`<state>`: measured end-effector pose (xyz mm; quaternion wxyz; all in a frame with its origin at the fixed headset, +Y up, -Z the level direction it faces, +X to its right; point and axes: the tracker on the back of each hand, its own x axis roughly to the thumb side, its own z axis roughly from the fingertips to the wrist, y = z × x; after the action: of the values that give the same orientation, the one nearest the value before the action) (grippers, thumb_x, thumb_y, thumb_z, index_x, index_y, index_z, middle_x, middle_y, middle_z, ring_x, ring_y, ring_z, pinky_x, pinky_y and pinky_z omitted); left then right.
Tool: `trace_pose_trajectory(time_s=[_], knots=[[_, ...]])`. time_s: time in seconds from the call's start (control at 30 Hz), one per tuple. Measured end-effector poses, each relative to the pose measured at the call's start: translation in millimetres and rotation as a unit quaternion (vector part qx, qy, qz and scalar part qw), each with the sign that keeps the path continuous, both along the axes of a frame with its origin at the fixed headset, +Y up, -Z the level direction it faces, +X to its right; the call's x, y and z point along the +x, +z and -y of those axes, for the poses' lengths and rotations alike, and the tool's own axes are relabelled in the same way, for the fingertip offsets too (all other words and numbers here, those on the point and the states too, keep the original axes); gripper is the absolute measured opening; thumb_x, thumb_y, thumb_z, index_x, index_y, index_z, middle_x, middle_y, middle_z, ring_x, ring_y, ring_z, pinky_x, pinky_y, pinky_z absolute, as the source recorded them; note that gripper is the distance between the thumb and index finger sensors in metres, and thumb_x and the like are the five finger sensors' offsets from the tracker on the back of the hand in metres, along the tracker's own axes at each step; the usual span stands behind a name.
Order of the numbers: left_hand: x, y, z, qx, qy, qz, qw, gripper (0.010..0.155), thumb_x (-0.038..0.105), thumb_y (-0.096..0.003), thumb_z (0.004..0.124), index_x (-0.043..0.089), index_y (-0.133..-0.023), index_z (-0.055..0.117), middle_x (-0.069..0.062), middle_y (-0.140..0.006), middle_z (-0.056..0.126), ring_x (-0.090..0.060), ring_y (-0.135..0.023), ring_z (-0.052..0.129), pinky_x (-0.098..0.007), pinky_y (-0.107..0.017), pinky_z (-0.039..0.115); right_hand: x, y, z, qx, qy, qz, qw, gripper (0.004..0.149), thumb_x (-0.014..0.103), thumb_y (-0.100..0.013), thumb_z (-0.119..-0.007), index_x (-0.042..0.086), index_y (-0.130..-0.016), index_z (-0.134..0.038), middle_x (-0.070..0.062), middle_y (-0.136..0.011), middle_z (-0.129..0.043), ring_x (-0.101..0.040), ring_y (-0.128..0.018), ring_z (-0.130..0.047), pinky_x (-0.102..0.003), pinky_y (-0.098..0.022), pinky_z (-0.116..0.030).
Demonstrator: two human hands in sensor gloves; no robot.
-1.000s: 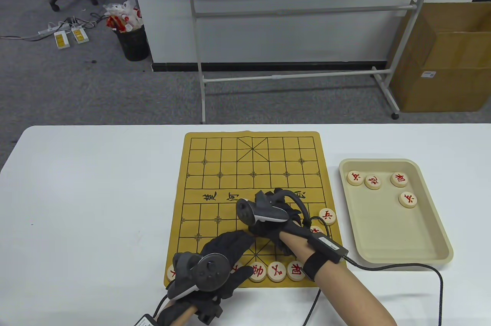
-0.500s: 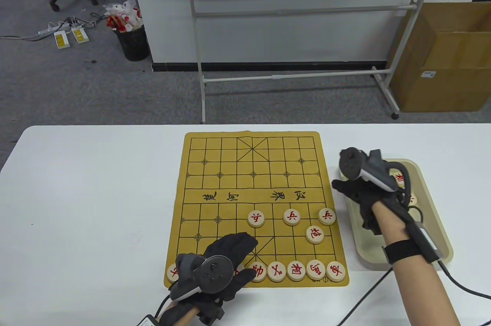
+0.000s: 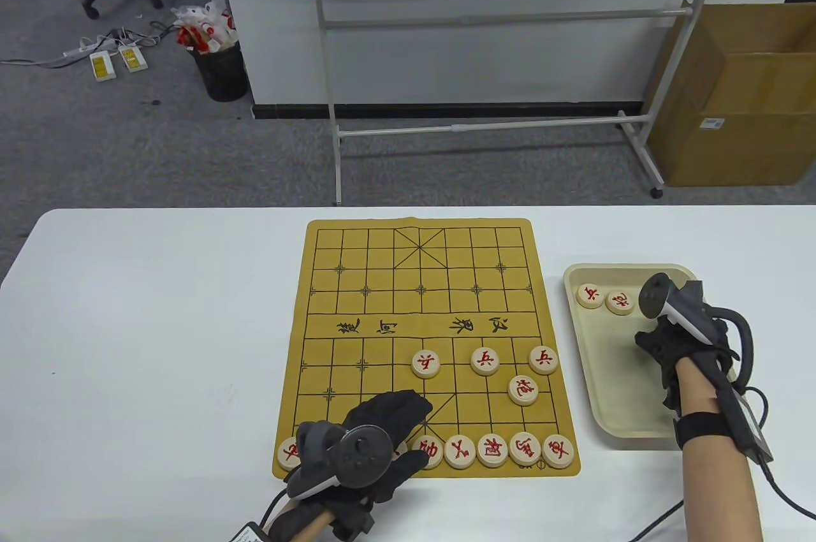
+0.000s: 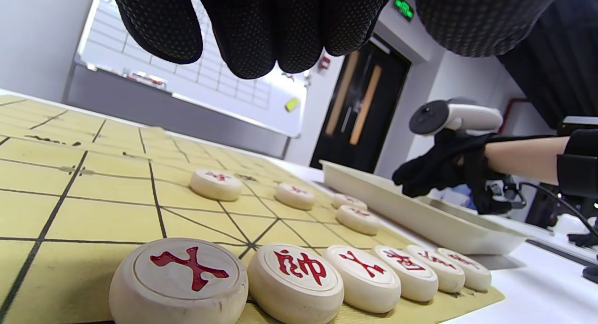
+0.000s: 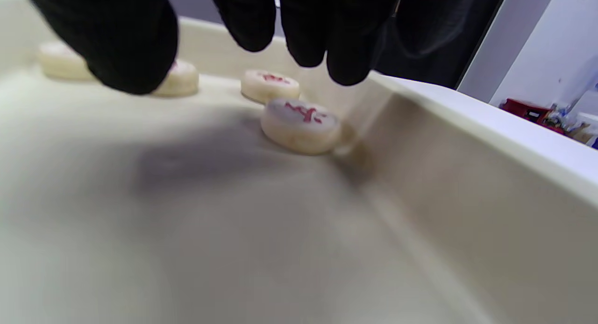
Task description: Set up Chinese chess pieces
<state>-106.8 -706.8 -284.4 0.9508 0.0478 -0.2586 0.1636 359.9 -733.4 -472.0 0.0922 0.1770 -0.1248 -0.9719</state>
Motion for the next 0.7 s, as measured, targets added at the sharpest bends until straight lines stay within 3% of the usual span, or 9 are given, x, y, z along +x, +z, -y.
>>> trace_pose_trajectory(time_s=[0.17,0.27,0.47,0.63,0.7], knots=[[1.2,-1.0,2.0,-0.009,-0.003,0.008,1.0,0.076,0.058,-0.0367,0.072,0.028,-0.105,0.056,-0.001,-0.112,0.065,-0.025,-0.104,0.072,-0.054,-0.074,0.067,-6.6,-6.3,18.4,-0.013,0.076,-0.009,0.997,0.082,0.055,-0.045,-0.073,0.021,-0.113,-0.046,-0.015,-0.118,-0.056,-0.037,-0.108,-0.068,-0.058,-0.078,-0.055],[1.4,-2.2,3.1,-0.014,-0.004,0.01,1.0,0.076,0.058,-0.0368,0.072,0.028,-0.105,0.057,-0.001,-0.112,0.065,-0.025,-0.104,0.072,-0.055,-0.074,0.067,-6.2,-8.7,24.5,-0.019,0.101,-0.013,0.995,0.073,0.053,-0.047,-0.067,0.022,-0.111,-0.053,-0.014,-0.117,-0.06,-0.035,-0.105,-0.072,-0.058,-0.078,-0.055],[2.8,-2.7,3.4,-0.017,-0.004,0.012,1.0,0.076,0.058,-0.0368,0.072,0.029,-0.105,0.057,0.0,-0.112,0.065,-0.025,-0.104,0.072,-0.055,-0.074,0.066,-7.3,-9.6,24.1,-0.007,0.097,-0.008,0.995,0.066,0.044,-0.049,-0.07,0.022,-0.109,-0.057,-0.014,-0.114,-0.064,-0.036,-0.101,-0.076,-0.056,-0.075,-0.061],[3.6,-2.9,3.0,-0.013,-0.005,0.01,1.0,0.075,0.058,-0.0368,0.072,0.029,-0.105,0.057,0.0,-0.112,0.065,-0.025,-0.104,0.072,-0.054,-0.074,0.066,-7.6,-10.7,20.1,-0.016,0.101,0.0,0.995,0.067,0.042,-0.047,-0.077,0.02,-0.108,-0.059,-0.016,-0.104,-0.074,-0.03,-0.084,-0.09,-0.052,-0.069,-0.071],[3.7,-3.1,3.3,-0.013,-0.005,0.009,1.0,0.075,0.058,-0.0369,0.072,0.029,-0.105,0.057,0.0,-0.112,0.065,-0.025,-0.104,0.072,-0.054,-0.075,0.066,-6.0,-10.9,17.8,-0.02,0.086,0.015,0.996,0.067,0.047,-0.045,-0.077,0.019,-0.105,-0.066,-0.017,-0.099,-0.078,-0.028,-0.074,-0.094,-0.051,-0.066,-0.076]])
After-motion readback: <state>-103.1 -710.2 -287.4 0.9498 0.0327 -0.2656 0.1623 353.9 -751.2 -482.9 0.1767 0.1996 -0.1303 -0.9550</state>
